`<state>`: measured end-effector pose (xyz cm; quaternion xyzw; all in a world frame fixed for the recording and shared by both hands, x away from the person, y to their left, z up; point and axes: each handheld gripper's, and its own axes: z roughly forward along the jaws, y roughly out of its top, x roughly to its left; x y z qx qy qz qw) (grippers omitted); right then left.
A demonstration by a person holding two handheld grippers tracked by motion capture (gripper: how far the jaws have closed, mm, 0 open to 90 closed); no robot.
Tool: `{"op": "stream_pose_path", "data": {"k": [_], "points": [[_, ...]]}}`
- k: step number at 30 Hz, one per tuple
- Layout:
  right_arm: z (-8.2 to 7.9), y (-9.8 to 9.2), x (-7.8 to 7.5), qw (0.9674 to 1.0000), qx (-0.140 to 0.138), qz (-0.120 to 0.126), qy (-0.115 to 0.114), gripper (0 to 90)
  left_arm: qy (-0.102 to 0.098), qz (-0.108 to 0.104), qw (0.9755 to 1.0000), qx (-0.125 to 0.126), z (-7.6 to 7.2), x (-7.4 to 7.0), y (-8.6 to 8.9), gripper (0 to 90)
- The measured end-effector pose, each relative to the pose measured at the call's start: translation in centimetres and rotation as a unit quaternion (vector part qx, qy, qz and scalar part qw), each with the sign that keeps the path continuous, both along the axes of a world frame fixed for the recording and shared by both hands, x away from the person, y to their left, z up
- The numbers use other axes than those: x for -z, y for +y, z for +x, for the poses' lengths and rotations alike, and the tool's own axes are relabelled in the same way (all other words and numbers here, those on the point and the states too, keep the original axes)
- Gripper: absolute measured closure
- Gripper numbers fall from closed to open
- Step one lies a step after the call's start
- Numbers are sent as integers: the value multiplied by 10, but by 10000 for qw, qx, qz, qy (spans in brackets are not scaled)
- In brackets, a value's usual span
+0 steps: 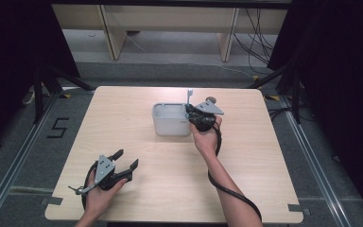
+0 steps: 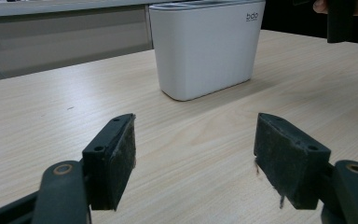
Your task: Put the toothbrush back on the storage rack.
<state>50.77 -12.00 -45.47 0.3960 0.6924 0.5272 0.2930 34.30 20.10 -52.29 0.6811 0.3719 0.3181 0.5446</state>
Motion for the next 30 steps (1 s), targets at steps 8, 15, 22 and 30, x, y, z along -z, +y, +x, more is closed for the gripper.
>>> {"op": "stream_pose_path", "data": {"k": [8, 15, 22, 30], "points": [[0, 0, 1, 10000, -37, -70, -1, 832, 0, 0, 10000, 2, 0, 0, 0, 291], [0, 0, 0, 9999, 20, -129, -107, 752, 0, -1, 10000, 3, 0, 0, 0, 290], [-5, 5, -6, 9996, 97, -224, -129, 503, -1, 1, 10000, 5, 0, 0, 0, 290], [-8, 5, -13, 9986, 158, -499, -94, 401, 4, -3, 10000, 9, 0, 0, 0, 290]]}}
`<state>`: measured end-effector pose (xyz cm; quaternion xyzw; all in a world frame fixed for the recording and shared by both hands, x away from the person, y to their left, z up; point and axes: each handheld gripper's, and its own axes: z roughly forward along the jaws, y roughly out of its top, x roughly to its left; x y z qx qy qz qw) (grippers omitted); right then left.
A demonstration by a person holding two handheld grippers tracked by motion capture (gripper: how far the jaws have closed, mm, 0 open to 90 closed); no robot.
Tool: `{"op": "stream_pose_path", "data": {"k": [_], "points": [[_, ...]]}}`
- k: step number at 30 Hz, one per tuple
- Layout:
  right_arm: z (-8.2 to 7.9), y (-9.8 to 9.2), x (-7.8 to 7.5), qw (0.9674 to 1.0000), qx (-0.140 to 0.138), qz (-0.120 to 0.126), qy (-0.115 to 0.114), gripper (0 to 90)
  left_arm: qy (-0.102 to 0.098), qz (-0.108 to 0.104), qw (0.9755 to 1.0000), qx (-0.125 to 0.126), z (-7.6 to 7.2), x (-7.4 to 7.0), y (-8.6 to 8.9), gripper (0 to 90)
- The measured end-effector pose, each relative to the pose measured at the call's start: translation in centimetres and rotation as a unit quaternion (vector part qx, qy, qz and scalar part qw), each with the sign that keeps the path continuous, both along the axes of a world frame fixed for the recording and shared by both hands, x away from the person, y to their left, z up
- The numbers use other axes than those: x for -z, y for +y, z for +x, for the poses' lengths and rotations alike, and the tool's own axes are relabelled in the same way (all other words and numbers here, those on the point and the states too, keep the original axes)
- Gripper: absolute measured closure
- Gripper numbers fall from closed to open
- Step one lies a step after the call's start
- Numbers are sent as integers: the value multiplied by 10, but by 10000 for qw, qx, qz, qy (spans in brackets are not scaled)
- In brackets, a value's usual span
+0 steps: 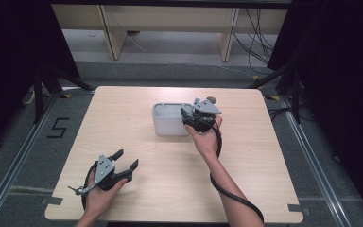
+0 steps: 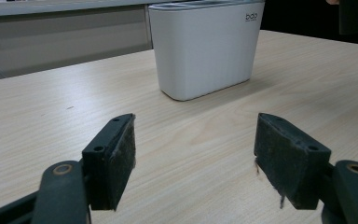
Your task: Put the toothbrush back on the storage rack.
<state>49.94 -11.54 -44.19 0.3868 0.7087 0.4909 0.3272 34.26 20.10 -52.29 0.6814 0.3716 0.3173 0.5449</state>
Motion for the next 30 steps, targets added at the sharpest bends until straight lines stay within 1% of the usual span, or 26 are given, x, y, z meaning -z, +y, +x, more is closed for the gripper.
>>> {"op": "stream_pose_path", "data": {"k": [1, 2, 3, 4, 5, 6, 7, 8, 9, 10, 12, 13, 14, 16, 17, 19, 20, 22, 23, 24, 25, 26, 27, 28, 29, 30], "points": [[-1, 0, 0, 9999, -75, 20, 124, 394, 2, 3, 10000, 0, 0, 0, 0, 290], [-2, -2, -1, 9999, -23, -1, 144, 375, -4, 7, 10000, 2, 0, 0, 0, 290], [-3, -3, -1, 9999, -10, 54, 144, 370, -2, 4, 10000, 1, 0, 0, 0, 290], [-4, -4, -1, 9996, 26, 211, 191, 358, 2, 0, 10000, 2, 0, 0, 0, 290], [-6, -5, -2, 9994, 40, 245, 259, 345, 4, -4, 10000, 0, 0, 0, 0, 289], [-5, -8, -2, 9996, 17, 211, 202, 334, 6, -7, 10000, 1, 0, 0, 0, 289], [-6, -9, -3, 9991, 16, 308, 290, 321, 5, -3, 10000, -1, 0, 0, 0, 289], [-7, -11, -3, 9992, -24, 296, 269, 307, 3, -4, 10000, -1, 0, 0, 0, 289], [-7, -13, -3, 9988, -80, 364, 319, 295, 4, 3, 10000, -1, 0, 0, 0, 289], [-9, -15, -4, 9989, -71, 346, 321, 288, 3, 3, 10000, -2, 0, 0, 0, 289], [-13, -17, -5, 9983, 7, 436, 399, 276, 4, 2, 10000, -5, 0, 0, 0, 289], [-13, -19, -5, 9985, -83, 382, 373, 272, 3, 2, 10000, -6, 0, 0, 0, 289], [-16, -21, -5, 9978, -54, 433, 501, 269, 3, 0, 10000, -7, 0, 0, 0, 289], [-19, -24, -4, 9978, -83, 421, 506, 259, 3, 16, 10000, -7, 0, 0, 0, 289], [-21, -26, -4, 9983, -69, 352, 463, 257, 3, 16, 10000, -7, 0, 0, 0, 289], [-25, -29, -2, 9976, -157, 405, 546, 251, 2, 5, 10000, -11, 0, 0, 0, 289], [-26, -32, -1, 9984, -176, 248, 473, 248, 2, 5, 10000, -11, 0, 0, 0, 289], [-31, -34, 0, 9979, -188, 289, 555, 241, 9, -1, 10000, -16, 0, 0, 0, 289], [-33, -36, 1, 9985, -127, 256, 476, 240, 7, 4, 10000, -19, 0, 0, 0, 288], [-33, -36, 1, 9985, -127, 256, 476, 240, 7, 4, 10000, -19, 0, 0, 0, 288], [-36, -40, 2, 9987, -198, 167, 436, 234, 6, 15, 10000, -22, 0, 0, 0, 288], [-39, -39, 2, 9980, -176, 241, 549, 233, 6, 15, 10000, -22, 0, 0, 0, 288], [-39, -41, 3, 9981, -231, 215, 536, 232, 5, 18, 10000, -22, 0, 0, -1, 288], [-42, -42, 3, 9975, -198, 216, 636, 231, 5, 19, 10000, -21, -1, 0, -1, 288], [-41, -44, 3, 9983, -266, 86, 507, 230, 5, 14, 10000, -23, -1, 0, 0, 288], [-44, -44, 4, 9979, -200, 149, 589, 230, 4, 7, 10000, -25, -1, 0, 0, 289]]}}
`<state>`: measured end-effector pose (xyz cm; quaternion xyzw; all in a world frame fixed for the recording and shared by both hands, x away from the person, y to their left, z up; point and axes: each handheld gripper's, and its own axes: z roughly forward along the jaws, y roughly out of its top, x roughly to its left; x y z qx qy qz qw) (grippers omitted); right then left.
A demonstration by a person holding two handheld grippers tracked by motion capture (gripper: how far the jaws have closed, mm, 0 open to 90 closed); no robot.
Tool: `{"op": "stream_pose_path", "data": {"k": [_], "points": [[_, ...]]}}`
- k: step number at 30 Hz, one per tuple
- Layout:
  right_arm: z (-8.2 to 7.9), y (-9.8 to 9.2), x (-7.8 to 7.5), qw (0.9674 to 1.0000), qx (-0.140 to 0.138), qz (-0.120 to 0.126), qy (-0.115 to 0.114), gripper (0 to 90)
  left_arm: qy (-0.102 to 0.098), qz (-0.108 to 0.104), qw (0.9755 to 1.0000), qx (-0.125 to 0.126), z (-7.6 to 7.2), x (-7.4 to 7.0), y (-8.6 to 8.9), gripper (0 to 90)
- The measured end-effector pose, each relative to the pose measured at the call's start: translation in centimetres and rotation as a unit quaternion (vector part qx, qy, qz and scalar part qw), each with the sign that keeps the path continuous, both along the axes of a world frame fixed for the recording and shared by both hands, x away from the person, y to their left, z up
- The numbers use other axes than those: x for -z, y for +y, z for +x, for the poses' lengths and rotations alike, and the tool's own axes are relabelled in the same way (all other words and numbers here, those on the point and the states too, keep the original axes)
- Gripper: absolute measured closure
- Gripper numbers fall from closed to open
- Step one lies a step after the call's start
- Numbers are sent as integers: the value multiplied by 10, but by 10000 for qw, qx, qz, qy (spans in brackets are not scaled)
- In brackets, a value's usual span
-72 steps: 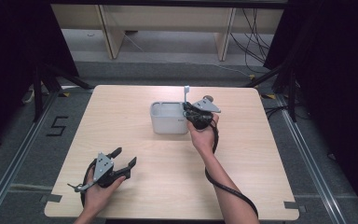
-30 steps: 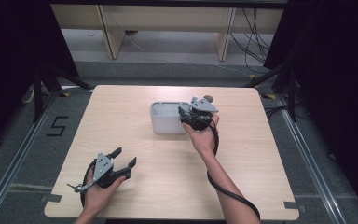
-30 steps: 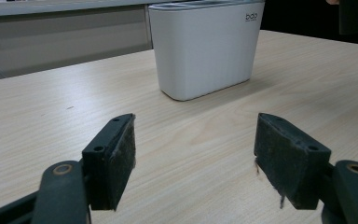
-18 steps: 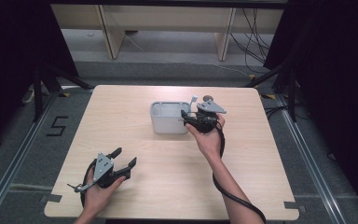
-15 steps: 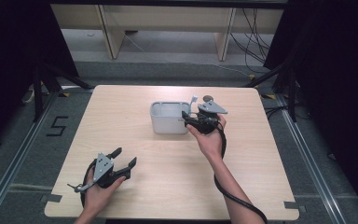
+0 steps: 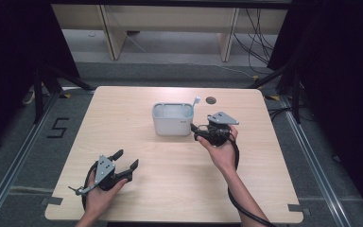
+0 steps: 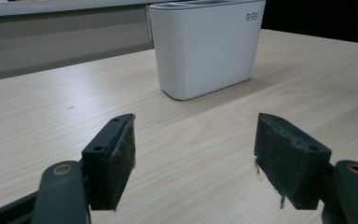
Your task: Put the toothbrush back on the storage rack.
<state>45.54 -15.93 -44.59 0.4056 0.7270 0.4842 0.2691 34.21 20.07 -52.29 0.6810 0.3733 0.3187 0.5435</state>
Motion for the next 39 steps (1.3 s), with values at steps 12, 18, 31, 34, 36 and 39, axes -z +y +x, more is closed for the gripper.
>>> {"op": "stream_pose_path", "data": {"k": [12, 18, 31, 34, 36, 39], "points": [[-20, -8, 13, 9997, -140, -165, 127, 230, -2, -10, 10000, -4, 0, 0, 0, 288], [-33, -17, 22, 9992, -170, -347, 46, 230, -1, 2, 10000, -8, 0, 0, 0, 289], [-55, -31, 38, 9990, -260, -298, 226, 232, 3, -48, 10000, -36, 0, 0, 1, 287], [-60, -36, 41, 9987, -317, -337, 193, 233, -3, -36, 10000, -35, 0, 0, 1, 288], [-61, -36, 44, 9988, -356, -282, 163, 234, -2, -40, 10000, -37, 0, 0, 1, 288], [-68, -39, 50, 9991, -294, -287, 135, 240, 8, -57, 10000, -48, 0, 0, 1, 289]]}}
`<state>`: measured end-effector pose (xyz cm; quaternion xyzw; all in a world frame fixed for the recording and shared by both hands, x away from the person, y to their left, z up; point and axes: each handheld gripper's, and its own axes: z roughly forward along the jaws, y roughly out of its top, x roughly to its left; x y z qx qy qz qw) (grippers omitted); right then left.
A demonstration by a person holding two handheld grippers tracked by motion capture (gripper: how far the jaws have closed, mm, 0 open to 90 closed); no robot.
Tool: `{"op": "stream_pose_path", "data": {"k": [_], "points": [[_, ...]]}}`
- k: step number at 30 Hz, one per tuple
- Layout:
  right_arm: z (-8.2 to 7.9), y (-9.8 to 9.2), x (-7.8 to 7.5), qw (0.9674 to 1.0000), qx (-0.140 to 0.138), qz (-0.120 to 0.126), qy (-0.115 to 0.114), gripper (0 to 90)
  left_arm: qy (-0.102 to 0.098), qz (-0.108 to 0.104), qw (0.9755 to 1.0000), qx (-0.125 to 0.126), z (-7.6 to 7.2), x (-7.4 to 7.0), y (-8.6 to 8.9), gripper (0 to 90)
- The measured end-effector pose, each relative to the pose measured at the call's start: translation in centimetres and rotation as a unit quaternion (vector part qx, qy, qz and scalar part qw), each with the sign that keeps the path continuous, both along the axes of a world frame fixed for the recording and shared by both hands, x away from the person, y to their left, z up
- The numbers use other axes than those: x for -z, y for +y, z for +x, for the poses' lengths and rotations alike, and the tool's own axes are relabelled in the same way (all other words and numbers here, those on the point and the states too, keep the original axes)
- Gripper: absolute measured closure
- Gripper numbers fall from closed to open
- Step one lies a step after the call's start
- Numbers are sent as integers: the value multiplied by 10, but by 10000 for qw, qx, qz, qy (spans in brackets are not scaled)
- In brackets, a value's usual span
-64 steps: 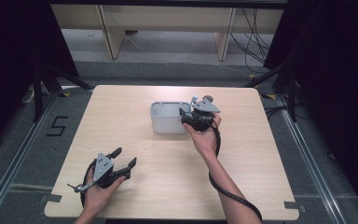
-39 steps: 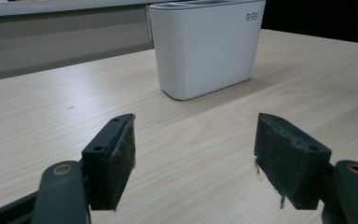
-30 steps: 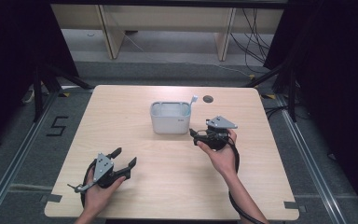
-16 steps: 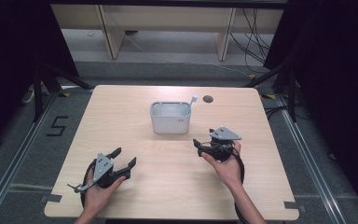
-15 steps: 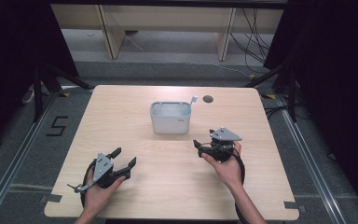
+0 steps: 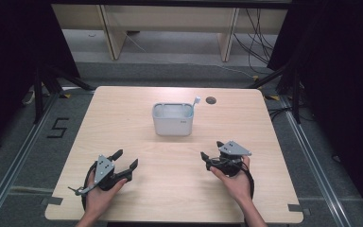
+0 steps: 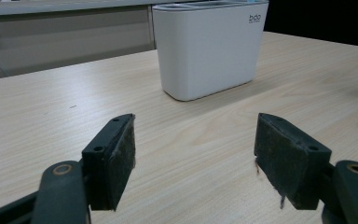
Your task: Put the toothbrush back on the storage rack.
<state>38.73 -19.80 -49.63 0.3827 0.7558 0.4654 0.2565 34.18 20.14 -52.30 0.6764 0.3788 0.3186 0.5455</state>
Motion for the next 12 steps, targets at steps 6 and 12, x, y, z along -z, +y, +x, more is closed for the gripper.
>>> {"op": "stream_pose_path", "data": {"k": [6, 12], "points": [[-3, 0, 7, 9999, -45, 95, -19, 246, -16, 82, 10000, 33, -1, 0, -1, 292], [-5, 3, 9, 9997, -56, 205, 89, 252, -87, 39, 9999, 64, 1, 1, -3, 295]]}}
